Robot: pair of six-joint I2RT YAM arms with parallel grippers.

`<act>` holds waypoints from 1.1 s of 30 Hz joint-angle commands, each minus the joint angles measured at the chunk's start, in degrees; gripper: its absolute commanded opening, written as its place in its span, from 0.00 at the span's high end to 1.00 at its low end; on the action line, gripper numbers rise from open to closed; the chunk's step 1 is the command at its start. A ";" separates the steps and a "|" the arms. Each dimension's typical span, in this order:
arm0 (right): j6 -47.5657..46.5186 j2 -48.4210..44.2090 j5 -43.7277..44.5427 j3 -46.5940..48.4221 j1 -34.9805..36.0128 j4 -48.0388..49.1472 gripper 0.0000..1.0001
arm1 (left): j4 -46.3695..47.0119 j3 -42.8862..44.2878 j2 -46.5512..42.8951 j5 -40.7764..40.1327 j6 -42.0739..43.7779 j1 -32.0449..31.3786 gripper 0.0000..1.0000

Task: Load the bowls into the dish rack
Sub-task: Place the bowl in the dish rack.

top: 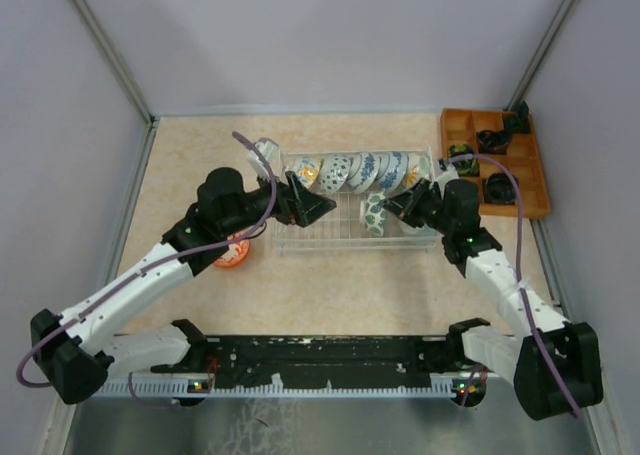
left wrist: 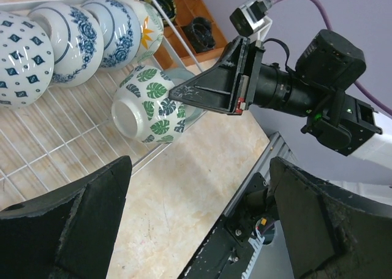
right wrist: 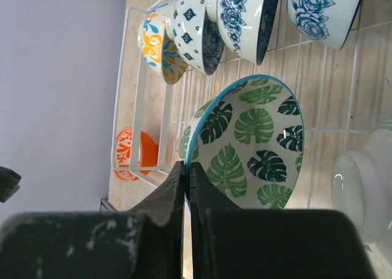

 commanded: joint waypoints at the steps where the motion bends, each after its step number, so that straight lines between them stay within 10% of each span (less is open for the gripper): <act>1: 1.56 0.40 -1.06 -0.69 -0.29 4.52 1.00 | 1.78 2.49 2.52 0.17 0.94 -0.14 0.00; 33: -8.04 1.70 6.01 0.58 -0.32 -8.97 1.00 | 3.97 2.97 7.59 1.80 0.20 -0.85 0.00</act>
